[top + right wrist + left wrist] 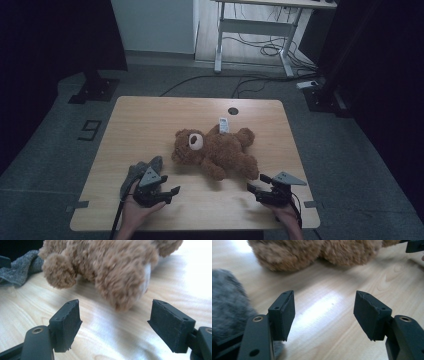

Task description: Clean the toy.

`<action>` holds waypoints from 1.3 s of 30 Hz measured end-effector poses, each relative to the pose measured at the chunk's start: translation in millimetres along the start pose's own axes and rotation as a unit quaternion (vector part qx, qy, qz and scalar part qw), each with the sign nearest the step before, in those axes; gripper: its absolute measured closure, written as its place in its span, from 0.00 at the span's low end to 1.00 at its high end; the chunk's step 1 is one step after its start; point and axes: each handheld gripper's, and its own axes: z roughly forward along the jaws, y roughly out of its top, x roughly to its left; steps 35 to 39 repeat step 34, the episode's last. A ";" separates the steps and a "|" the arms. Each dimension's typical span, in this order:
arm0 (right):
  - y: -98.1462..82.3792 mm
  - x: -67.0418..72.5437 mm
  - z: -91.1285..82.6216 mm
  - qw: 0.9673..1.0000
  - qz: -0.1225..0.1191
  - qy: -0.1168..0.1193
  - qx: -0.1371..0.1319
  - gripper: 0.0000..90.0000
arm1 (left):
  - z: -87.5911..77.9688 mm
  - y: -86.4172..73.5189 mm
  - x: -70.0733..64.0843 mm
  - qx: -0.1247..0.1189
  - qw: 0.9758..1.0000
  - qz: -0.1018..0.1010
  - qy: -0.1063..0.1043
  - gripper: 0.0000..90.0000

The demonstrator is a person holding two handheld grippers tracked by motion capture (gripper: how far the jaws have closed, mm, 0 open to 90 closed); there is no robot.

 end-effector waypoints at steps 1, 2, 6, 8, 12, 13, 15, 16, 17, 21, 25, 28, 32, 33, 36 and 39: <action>-1.4 1.7 -0.1 1.000 0.001 0.001 0.001 0.27 | 2.6 -3.6 -2.6 0.004 1.000 -0.005 -0.006 0.37; -2.8 3.6 -0.4 1.000 0.002 0.004 0.002 0.27 | 3.1 -5.4 -3.6 0.006 1.000 -0.006 -0.007 0.37; -8.4 10.4 -1.4 1.000 -0.007 0.003 0.010 0.27 | 2.8 -10.9 -6.2 0.008 1.000 -0.006 -0.010 0.37; -12.5 15.2 -2.5 1.000 -0.010 0.003 0.014 0.28 | 3.2 -15.3 -7.4 0.012 1.000 -0.007 -0.012 0.38; -15.4 24.9 2.9 0.999 -0.028 0.007 0.028 0.27 | 7.5 -17.0 -11.8 0.020 1.000 0.000 -0.022 0.37; -14.9 27.2 4.9 0.999 -0.031 0.008 0.030 0.27 | 8.4 -17.1 -13.0 0.020 1.000 0.002 -0.024 0.37; -14.4 31.7 8.5 0.999 -0.037 0.014 0.032 0.27 | 10.4 -17.5 -15.1 0.023 0.999 0.005 -0.027 0.37; -14.4 33.2 9.9 0.998 -0.040 0.015 0.036 0.27 | 11.5 -17.8 -15.6 0.025 0.999 0.007 -0.028 0.37; -14.5 34.2 11.3 0.998 -0.042 0.015 0.039 0.27 | 12.4 -17.9 -15.9 0.026 0.999 0.007 -0.028 0.37; -14.0 35.5 13.2 0.998 -0.040 0.020 0.040 0.27 | 14.2 -17.5 -15.6 0.031 0.999 0.009 -0.029 0.37; -13.8 37.1 14.4 0.998 -0.045 0.019 0.041 0.27 | 12.0 -16.6 -14.8 0.028 0.999 0.009 -0.027 0.37; -13.5 38.5 14.8 0.998 -0.048 0.021 0.041 0.27 | 10.5 -16.3 -14.2 0.025 0.999 0.007 -0.027 0.37; -12.1 39.2 13.5 0.998 -0.046 0.024 0.036 0.27 | 9.0 -15.3 -14.3 0.022 0.999 0.007 -0.028 0.37; -11.8 38.9 13.4 0.998 -0.046 0.023 0.035 0.27 | 8.8 -15.2 -14.4 0.021 0.999 0.007 -0.029 0.37; -11.8 38.9 13.4 0.998 -0.046 0.023 0.035 0.27 | 8.8 -15.2 -14.4 0.021 0.999 0.007 -0.029 0.37; -11.8 38.9 13.4 0.998 -0.046 0.023 0.035 0.27 | 8.8 -15.2 -14.4 0.021 0.999 0.007 -0.029 0.37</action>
